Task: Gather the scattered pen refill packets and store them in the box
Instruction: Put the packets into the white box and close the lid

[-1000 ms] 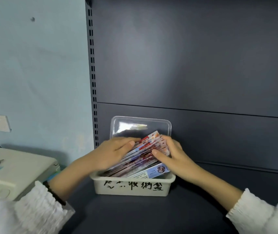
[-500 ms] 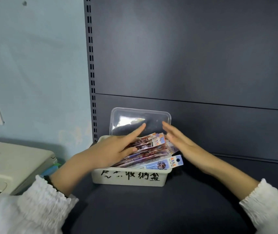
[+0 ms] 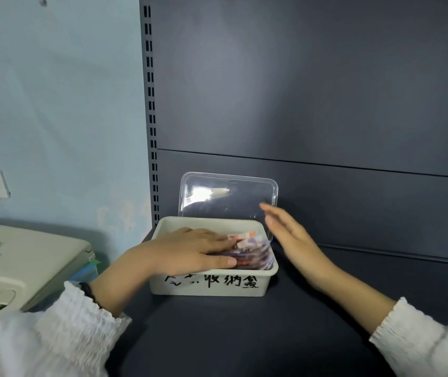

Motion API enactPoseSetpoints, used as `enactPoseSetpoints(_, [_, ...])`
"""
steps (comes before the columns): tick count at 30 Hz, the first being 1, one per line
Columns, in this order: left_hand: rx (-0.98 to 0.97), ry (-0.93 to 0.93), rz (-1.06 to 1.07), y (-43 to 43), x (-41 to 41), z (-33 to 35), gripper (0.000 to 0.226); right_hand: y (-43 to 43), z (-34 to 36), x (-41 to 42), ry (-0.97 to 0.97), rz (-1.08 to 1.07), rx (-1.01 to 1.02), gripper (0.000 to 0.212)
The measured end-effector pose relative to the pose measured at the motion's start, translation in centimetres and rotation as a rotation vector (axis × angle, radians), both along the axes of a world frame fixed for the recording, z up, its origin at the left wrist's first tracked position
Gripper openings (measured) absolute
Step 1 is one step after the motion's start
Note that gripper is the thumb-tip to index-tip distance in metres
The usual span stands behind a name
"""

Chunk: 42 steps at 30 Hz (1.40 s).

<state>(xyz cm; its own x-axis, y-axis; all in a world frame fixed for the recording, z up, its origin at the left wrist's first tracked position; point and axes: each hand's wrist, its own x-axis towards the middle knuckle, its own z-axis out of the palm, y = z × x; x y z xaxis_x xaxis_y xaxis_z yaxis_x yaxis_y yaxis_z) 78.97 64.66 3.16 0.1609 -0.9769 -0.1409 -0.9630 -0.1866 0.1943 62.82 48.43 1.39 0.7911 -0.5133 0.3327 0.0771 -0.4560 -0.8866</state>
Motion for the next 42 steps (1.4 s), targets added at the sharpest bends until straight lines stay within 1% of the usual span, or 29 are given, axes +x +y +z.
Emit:
enactPoseSetpoints(2, [0.009, 0.077, -0.002, 0.0, 0.0, 0.0, 0.061, -0.7, 0.0, -0.3, -0.075, -0.042, 0.065, 0.029])
enactPoseSetpoints(4, [-0.062, 0.190, 0.028, 0.2, -0.1, 0.0, 0.062, -1.2, 0.0, -0.7, -0.109, -0.050, 0.085, 0.029])
enactPoseSetpoints(7, [-0.296, 0.394, 0.113, 0.5, 0.0, 0.4, 0.059, -1.1, 0.1, -1.2, -0.147, -0.050, 0.041, 0.028])
enactPoseSetpoints(9, [-0.444, 0.429, 0.117, 1.0, 0.9, 0.7, 0.051, -1.0, 0.3, -1.5, -0.142, -0.014, -0.030, 0.027])
enactPoseSetpoints(10, [-0.475, 0.416, 0.100, 1.4, 1.4, 0.8, 0.050, -0.8, 0.3, -1.6, -0.130, 0.028, -0.086, 0.026])
enactPoseSetpoints(12, [-0.411, 0.393, 0.024, 2.1, 2.5, 1.0, 0.047, -0.8, -0.1, -1.8, -0.094, 0.110, -0.311, 0.025])
enactPoseSetpoints(14, [-0.250, 0.397, -0.092, 2.5, 2.8, 0.8, 0.043, -0.7, -0.9, -1.9, -0.070, 0.177, -0.598, 0.027])
enactPoseSetpoints(15, [-0.191, 0.376, -0.133, 2.4, 2.8, 0.6, 0.041, -0.7, -1.2, -1.9, -0.041, 0.206, -0.689, 0.031])
enactPoseSetpoints(17, [-0.150, 0.322, -0.157, 2.0, 2.8, 0.0, 0.037, -0.8, -1.4, -1.9, 0.050, 0.239, -0.784, 0.042])
enactPoseSetpoints(20, [-0.161, 0.287, -0.153, 1.1, 2.9, -0.4, 0.035, -1.1, -1.2, -2.0, 0.141, 0.244, -0.857, 0.053])
enactPoseSetpoints(23, [-0.198, 0.314, -0.168, 0.4, 2.6, -0.4, 0.034, -1.5, -0.8, -2.1, 0.196, 0.229, -0.929, 0.062])
enactPoseSetpoints(25, [-0.290, 0.380, -0.159, -0.1, 2.1, -0.4, 0.035, -1.7, -0.8, -2.2, 0.160, 0.227, -0.891, 0.059])
enactPoseSetpoints(28, [-0.516, 0.534, -0.073, -0.3, 1.8, -0.4, 0.033, -2.2, -0.4, -2.5, -0.045, 0.163, -0.663, 0.057])
enactPoseSetpoints(30, [-0.606, 0.587, -0.029, 0.1, 2.1, -0.5, 0.023, -2.5, 0.1, -2.8, -0.153, 0.094, -0.534, 0.058])
enactPoseSetpoints(31, [-0.620, 0.600, -0.020, 0.3, 2.2, -0.6, 0.019, -2.6, 0.4, -3.0, -0.173, 0.069, -0.504, 0.059])
enactPoseSetpoints(34, [-0.586, 0.587, -0.014, 1.1, 2.2, -1.0, 0.025, -2.2, 0.5, -3.5, -0.148, 0.078, -0.473, 0.059])
enactPoseSetpoints(37, [-0.565, 0.554, -0.002, 1.6, 2.3, -1.6, 0.025, -0.9, -0.2, -3.5, -0.038, 0.150, -0.467, 0.055])
enactPoseSetpoints(40, [-0.567, 0.590, 0.013, 1.8, 2.4, -1.7, 0.029, 0.2, -0.5, -3.1, 0.043, 0.123, -0.491, 0.053])
enactPoseSetpoints(42, [-0.562, 0.579, 0.010, 1.9, 2.3, -1.5, 0.031, 0.8, -0.1, -3.0, 0.026, 0.087, -0.394, 0.049])
